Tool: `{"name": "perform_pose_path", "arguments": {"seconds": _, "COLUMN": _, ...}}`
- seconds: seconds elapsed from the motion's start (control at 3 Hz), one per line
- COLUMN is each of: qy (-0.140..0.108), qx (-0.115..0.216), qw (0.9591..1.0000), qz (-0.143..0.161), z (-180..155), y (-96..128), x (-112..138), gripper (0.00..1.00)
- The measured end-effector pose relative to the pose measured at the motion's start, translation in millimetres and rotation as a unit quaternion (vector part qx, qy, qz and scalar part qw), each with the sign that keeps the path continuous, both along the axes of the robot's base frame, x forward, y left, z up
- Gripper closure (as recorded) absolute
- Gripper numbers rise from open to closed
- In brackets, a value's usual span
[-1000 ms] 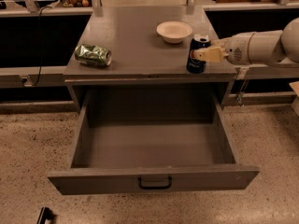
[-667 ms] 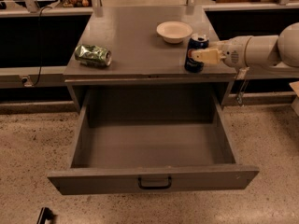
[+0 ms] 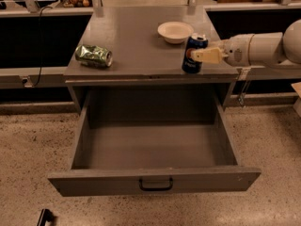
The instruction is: Place pepsi can into top drawer
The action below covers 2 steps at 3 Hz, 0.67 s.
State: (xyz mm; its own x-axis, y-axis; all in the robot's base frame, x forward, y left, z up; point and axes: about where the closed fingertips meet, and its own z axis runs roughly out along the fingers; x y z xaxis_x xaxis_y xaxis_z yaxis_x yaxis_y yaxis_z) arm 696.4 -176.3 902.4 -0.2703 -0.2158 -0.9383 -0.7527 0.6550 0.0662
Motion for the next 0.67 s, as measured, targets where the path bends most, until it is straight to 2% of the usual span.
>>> {"name": "perform_pose_path", "arguments": {"seconds": 0.33, "qy": 0.026, "qx": 0.067, "qw": 0.9953, "qz": 0.065, "z": 43, "y": 14, "x": -46, "gripper": 1.0}}
{"name": "perform_pose_path", "arguments": {"seconds": 0.67, "qy": 0.056, "qx": 0.085, "qw": 0.9868, "qz": 0.126, "z": 75, "y": 16, "x": -104, "gripper": 1.0}}
